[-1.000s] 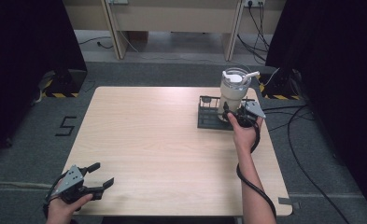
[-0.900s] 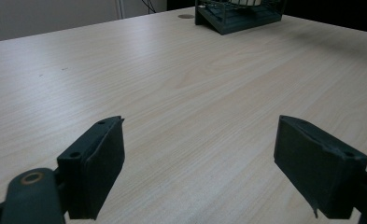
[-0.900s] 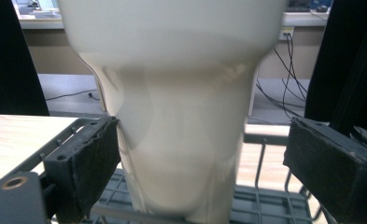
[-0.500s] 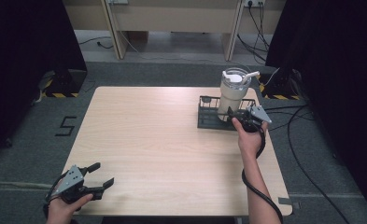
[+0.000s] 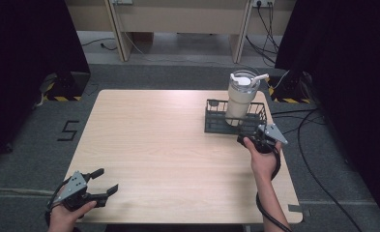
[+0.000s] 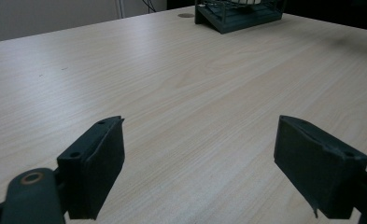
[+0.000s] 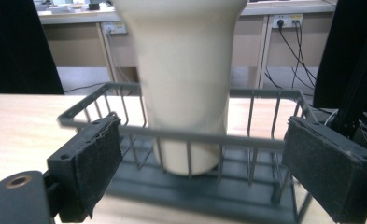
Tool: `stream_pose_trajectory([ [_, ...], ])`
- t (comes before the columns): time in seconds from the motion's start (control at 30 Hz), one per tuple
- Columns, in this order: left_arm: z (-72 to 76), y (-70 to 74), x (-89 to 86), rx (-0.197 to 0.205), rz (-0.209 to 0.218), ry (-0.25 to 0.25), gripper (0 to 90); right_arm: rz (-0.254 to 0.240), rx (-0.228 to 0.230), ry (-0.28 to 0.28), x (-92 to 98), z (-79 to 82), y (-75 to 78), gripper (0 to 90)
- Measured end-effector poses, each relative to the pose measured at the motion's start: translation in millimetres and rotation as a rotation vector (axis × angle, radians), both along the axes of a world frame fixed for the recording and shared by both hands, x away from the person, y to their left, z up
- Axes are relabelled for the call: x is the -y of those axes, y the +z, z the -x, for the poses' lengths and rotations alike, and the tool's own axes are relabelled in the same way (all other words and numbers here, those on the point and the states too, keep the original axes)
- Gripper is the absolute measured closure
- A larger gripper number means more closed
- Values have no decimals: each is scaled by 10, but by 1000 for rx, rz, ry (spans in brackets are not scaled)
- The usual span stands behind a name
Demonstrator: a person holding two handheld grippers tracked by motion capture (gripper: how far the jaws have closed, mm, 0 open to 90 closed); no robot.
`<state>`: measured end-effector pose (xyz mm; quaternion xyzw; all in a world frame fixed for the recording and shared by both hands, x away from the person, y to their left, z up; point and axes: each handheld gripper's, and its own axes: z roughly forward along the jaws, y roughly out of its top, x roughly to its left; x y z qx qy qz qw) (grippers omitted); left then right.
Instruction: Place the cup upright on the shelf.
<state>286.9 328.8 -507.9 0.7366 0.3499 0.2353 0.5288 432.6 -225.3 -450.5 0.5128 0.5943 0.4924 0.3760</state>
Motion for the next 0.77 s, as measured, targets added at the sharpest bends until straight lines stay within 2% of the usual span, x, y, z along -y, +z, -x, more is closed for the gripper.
stream_pose_trajectory([
  [0.03,0,0,2,0,0,0,158,0,0,0,0,0,0,123],
  [0.07,0,0,3,-1,-1,0,158,2,2,2,12,95,-13,123],
  [0.23,-1,0,6,1,-3,0,158,4,-2,7,29,242,-29,123],
  [0.27,-1,0,6,1,-2,0,158,11,-5,12,42,329,-43,123],
  [0.33,-1,0,6,1,-3,0,158,12,-5,14,47,359,-50,124],
  [0.53,-4,-1,9,-1,-4,1,158,8,-19,21,92,635,-132,124],
  [0.77,-11,1,14,0,-8,1,158,-3,-25,34,97,781,-180,124],
])
